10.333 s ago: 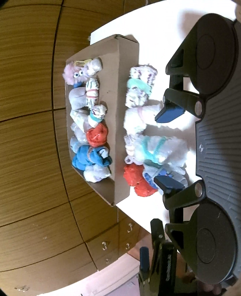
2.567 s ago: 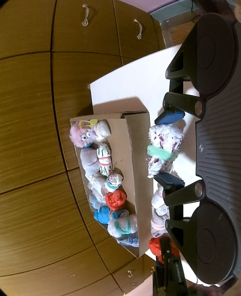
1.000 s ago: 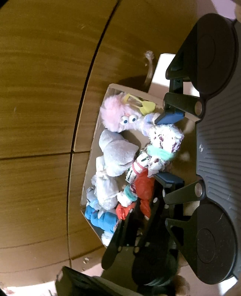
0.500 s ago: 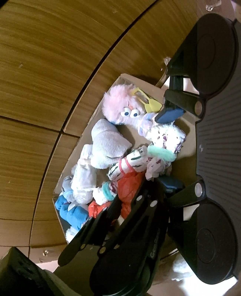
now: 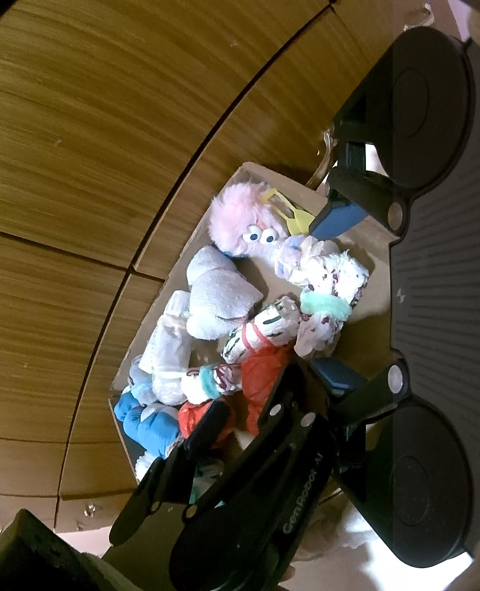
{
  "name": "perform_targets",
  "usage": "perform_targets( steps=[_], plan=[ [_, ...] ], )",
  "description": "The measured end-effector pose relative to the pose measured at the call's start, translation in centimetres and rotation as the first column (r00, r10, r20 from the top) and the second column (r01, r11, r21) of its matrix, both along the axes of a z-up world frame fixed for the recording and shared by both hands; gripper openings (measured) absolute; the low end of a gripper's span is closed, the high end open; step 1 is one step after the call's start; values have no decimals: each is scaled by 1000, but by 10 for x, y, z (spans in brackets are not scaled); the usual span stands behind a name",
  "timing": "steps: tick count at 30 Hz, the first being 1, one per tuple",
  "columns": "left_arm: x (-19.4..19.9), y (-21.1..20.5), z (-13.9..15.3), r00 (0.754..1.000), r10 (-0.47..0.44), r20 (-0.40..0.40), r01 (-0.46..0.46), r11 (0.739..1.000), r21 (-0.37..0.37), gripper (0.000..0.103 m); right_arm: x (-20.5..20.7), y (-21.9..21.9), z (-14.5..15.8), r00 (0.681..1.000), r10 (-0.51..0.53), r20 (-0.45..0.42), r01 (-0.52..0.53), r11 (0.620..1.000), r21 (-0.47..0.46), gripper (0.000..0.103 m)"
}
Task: Organize objects
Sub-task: 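Open both tools to release the two rolls in the tray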
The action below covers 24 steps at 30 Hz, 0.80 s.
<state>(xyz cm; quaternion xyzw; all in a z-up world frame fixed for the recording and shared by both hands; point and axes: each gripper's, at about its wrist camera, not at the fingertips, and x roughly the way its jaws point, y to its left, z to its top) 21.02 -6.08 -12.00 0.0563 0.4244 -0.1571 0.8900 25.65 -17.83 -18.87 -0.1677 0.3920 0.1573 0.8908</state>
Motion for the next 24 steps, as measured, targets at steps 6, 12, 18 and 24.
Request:
perform_targets(
  steps=[6,12,18,24],
  plan=[
    [-9,1,6,1000,23,18,-23,1000,9,83,-4,-1,6,1000,-16,-11,16,1000,20,82],
    [-21,4,13,999,34,40,-34,999,10,87,-14,0,12,999,-33,-7,33,998,48,86],
    [-44,22,21,995,59,86,-60,998,9,91,-32,0,23,998,-63,11,62,994,87,87],
    [-63,27,26,988,71,139,-76,997,33,91,-45,0,27,993,-111,26,106,985,134,87]
  ],
)
